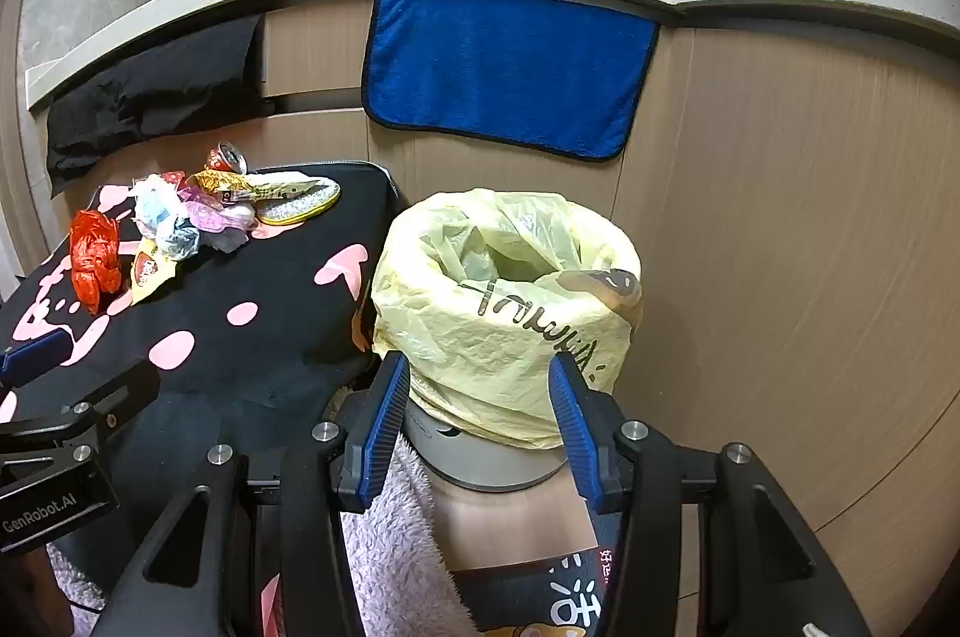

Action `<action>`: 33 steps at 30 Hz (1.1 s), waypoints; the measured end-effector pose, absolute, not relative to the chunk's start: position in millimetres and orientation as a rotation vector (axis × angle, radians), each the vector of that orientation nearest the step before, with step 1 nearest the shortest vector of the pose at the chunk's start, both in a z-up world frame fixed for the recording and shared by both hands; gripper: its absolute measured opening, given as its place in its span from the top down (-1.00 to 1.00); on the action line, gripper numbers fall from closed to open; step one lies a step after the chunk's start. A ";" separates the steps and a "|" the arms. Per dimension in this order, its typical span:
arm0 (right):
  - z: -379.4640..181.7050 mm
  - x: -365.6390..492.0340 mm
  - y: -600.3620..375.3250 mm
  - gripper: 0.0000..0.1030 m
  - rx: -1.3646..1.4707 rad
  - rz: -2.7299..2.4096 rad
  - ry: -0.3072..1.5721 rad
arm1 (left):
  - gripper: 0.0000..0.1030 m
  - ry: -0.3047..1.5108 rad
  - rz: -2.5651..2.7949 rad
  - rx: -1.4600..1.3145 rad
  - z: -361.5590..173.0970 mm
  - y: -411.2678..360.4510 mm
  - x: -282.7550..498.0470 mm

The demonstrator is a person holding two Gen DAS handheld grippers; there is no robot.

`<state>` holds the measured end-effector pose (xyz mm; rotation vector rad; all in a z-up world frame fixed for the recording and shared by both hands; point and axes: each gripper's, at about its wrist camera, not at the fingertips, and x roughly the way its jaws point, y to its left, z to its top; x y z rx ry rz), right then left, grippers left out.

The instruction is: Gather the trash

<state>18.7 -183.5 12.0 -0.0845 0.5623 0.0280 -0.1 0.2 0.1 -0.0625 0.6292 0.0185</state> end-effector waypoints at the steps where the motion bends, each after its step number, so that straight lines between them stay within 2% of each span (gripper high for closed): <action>1: 12.1 18.5 -183.6 0.10 -0.086 0.027 0.560 | -0.75 0.629 0.018 -0.059 0.0 0.0 -0.1; 33: 13.0 17.5 -186.2 0.10 -0.084 0.024 0.566 | -0.75 0.611 0.022 -0.055 7.1 1.2 -3.1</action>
